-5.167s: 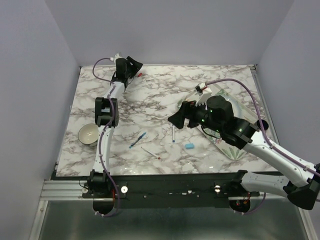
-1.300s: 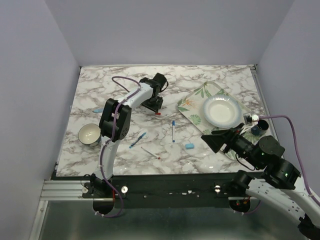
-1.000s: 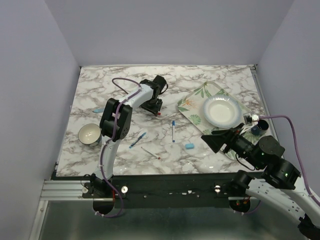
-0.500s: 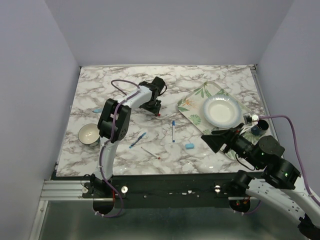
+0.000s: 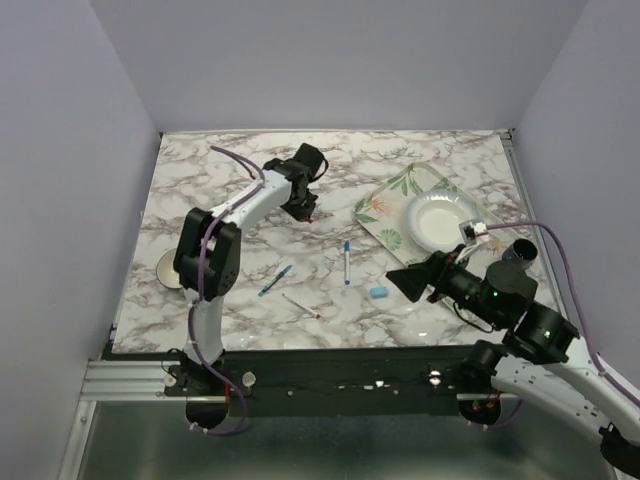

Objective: Insert the pens into the pen caps

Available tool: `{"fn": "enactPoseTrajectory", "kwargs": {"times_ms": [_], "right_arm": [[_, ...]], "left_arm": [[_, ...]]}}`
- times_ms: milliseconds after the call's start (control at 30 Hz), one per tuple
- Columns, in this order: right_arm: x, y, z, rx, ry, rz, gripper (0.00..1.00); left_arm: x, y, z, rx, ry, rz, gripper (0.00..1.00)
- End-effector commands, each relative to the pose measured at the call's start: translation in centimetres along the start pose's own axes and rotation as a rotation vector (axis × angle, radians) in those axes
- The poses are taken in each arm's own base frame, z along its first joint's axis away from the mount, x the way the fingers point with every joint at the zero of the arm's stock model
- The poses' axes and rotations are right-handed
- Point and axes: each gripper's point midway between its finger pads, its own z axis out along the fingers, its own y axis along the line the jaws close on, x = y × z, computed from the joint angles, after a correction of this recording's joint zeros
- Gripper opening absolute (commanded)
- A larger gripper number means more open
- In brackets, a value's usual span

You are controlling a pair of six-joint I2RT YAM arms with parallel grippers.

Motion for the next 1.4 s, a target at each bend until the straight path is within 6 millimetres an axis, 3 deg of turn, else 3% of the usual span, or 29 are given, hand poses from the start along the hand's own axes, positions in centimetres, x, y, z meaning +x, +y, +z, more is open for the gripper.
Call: {"fn": "enactPoseTrajectory", "kwargs": {"times_ms": [0,33,67,100,133,167,200,267,300,333,433,467,633,800,1100,1233,1367], "right_arm": [[3.3,-0.7,2.9,0.029,0.149,-0.005,0.82],[3.9,-0.9,3.3,0.037,0.173,-0.011,0.79],[4.5,-0.9,3.9,0.04,0.204,-0.017,0.78],[5.7,-1.1,5.0,0.042,0.255,-0.021,0.76],[6.5,-1.2,5.6,0.044,0.29,-0.022,0.74],[7.4,-0.9,6.1,0.025,0.331,-0.02,0.73],[7.7,-0.5,6.8,0.006,0.344,-0.02,0.72],[10.4,-0.8,8.3,0.015,0.441,-0.033,0.7],[11.1,-0.9,9.0,0.019,0.464,-0.049,0.69],[12.7,-1.1,9.9,0.036,0.518,-0.069,0.68],[15.3,-1.0,11.6,0.038,0.601,-0.129,0.67],[16.6,-0.9,13.0,0.049,0.651,-0.148,0.66],[20.2,-0.6,15.9,0.085,0.76,-0.316,0.59],[22.7,-1.7,18.5,0.107,0.833,-0.403,0.53],[25.9,-2.6,19.2,0.14,0.902,-0.426,0.48],[27.7,-3.4,18.4,0.187,0.949,-0.424,0.42],[27.9,-4.6,17.5,0.301,0.933,-0.51,0.39]], "left_arm": [[-5.3,-1.1,-10.2,0.222,-0.182,0.136,0.0],[-6.0,-1.1,-13.3,0.306,-0.189,0.133,0.0],[-6.6,-1.5,-14.7,0.37,-0.205,0.149,0.0],[-6.5,-0.3,-14.6,0.376,-0.201,0.158,0.0],[-6.9,-0.1,-17.5,0.474,-0.191,0.146,0.0],[-7.3,-0.9,-18.8,0.572,-0.212,0.181,0.0],[-6.9,0.1,-18.2,0.596,-0.202,0.206,0.0],[-7.3,-0.3,-22.5,0.807,-0.214,0.232,0.0],[-6.9,0.8,-22.0,0.821,-0.202,0.264,0.0],[-7.5,1.5,-23.8,0.875,-0.229,0.266,0.0],[-7.4,3.0,-26.1,0.949,-0.281,0.365,0.0],[-7.4,3.3,-26.7,0.969,-0.301,0.399,0.0],[-6.5,5.5,-28.3,1.047,-0.364,0.523,0.0],[-6.0,7.1,-28.4,1.081,-0.426,0.598,0.0],[-7.2,9.3,-27.9,1.063,-0.567,0.58,0.0],[-8.2,10.5,-29.2,1.08,-0.641,0.532,0.0],[-9.0,11.4,-28.9,1.031,-0.675,0.515,0.0]]}}
